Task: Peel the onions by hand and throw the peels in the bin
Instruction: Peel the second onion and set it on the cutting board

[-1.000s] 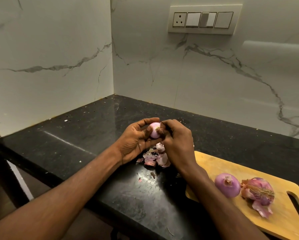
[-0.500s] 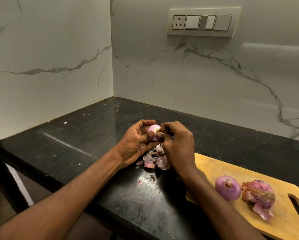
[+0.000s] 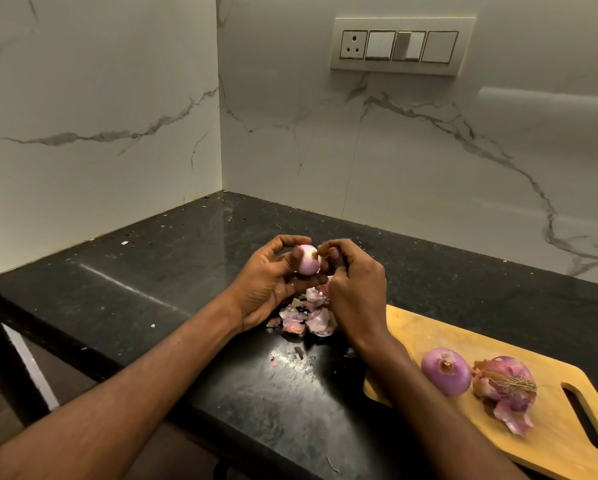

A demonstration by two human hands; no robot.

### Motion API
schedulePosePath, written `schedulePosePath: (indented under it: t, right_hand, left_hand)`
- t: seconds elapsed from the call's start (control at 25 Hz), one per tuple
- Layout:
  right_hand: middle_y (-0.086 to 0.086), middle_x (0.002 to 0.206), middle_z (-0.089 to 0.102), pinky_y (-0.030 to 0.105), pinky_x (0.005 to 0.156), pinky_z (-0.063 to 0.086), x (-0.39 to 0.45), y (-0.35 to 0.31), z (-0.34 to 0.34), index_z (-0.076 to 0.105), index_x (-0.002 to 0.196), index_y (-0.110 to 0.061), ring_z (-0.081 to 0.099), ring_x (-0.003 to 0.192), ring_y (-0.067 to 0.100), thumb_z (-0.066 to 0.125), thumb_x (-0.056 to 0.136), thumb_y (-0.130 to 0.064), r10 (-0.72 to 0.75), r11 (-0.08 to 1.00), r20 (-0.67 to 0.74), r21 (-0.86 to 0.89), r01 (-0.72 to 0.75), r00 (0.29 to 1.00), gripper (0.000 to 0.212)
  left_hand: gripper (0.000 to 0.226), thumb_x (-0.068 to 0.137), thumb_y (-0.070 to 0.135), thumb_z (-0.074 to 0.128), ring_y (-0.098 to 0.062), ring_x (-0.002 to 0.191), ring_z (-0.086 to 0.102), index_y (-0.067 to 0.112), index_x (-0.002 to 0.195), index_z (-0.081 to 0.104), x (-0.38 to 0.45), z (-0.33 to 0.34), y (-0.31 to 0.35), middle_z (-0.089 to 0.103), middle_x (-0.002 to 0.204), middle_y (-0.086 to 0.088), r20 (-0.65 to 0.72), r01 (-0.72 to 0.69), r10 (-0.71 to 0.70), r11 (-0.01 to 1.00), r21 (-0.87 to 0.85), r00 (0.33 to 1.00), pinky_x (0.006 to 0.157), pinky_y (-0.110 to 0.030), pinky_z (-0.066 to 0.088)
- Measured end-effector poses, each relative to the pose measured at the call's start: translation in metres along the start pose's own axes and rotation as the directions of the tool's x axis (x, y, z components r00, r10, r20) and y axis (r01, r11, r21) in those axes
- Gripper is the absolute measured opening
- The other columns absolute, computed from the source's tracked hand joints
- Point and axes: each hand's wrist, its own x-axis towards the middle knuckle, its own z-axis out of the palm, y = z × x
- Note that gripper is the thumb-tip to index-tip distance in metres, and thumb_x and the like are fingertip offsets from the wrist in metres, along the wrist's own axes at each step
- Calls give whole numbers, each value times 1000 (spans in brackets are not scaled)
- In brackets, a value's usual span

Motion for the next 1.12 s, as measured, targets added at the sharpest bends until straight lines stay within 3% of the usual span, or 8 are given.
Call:
schedulePosePath:
  t: [0.16,0.28,0.4,0.6,0.72,0.84,0.96,1.12]
  right_hand:
    - [-12,100,74,36,76,60,-3,-4,-2,75,111,-23,68,88,6,75,90,-7,-127,992,30,-14,127,991,26]
    - [-8,93,75,37,72,59,-4,-3,0,77,103,-20,68,84,8,74,88,-4,-152,986,5,-71,152,988,21]
    - [-6,86,72,38,67,57,-4,-5,1,73,99,-16,65,78,11,69,93,-7,-96,989,30,-109,99,995,12]
    - [-14,72,61,35,60,49,-4,-6,0,61,85,-19,56,65,7,59,99,-14,4,989,48,-145,3,999,15]
    - [-8,55,53,37,50,41,-1,-6,-2,56,65,-18,49,51,12,61,101,-25,1,998,-62,-64,-5,998,38]
    - [-8,51,42,27,47,35,-3,-8,-3,42,56,-19,37,49,11,68,89,-4,-21,1000,-71,-3,21,997,44]
    - [-14,62,48,22,55,38,-2,-7,-4,55,72,-26,44,57,5,67,84,3,22,997,23,-70,-20,1000,34]
    - [-10,91,60,22,67,47,-2,-4,-3,73,99,-23,57,77,2,70,92,-9,0,987,39,-161,6,999,16]
  left_hand:
    - [35,108,24,48,-23,85,64,1,131,60,5,-4,-3,67,110,-18,-9,22,-21,997,81,1000,72,-35,56]
    - [38,110,29,42,-22,83,61,-1,128,59,4,-3,-4,67,104,-16,10,56,-57,995,81,998,75,-37,51]
    - [44,110,36,40,-21,76,55,0,125,60,4,-2,-4,65,96,-13,48,83,-88,992,95,995,65,-32,46]
    - [46,109,45,40,-16,64,57,8,125,62,12,-16,4,64,93,-16,-40,47,-53,988,-148,998,54,-26,50]
    - [31,102,32,54,-16,65,52,10,122,64,12,-17,4,59,88,-13,-54,44,-50,994,-101,997,53,-25,44]
    - [36,87,6,66,-13,64,46,8,123,59,8,-13,2,56,86,-9,-3,29,-29,999,42,1000,50,-25,36]
    - [43,84,-12,68,-14,64,54,5,121,57,4,-11,-1,65,93,-11,-24,-16,20,989,146,1000,48,-22,44]
    - [47,83,-17,71,-16,63,55,8,120,56,0,-7,-5,66,97,-14,-72,-63,91,943,327,993,45,-23,46]
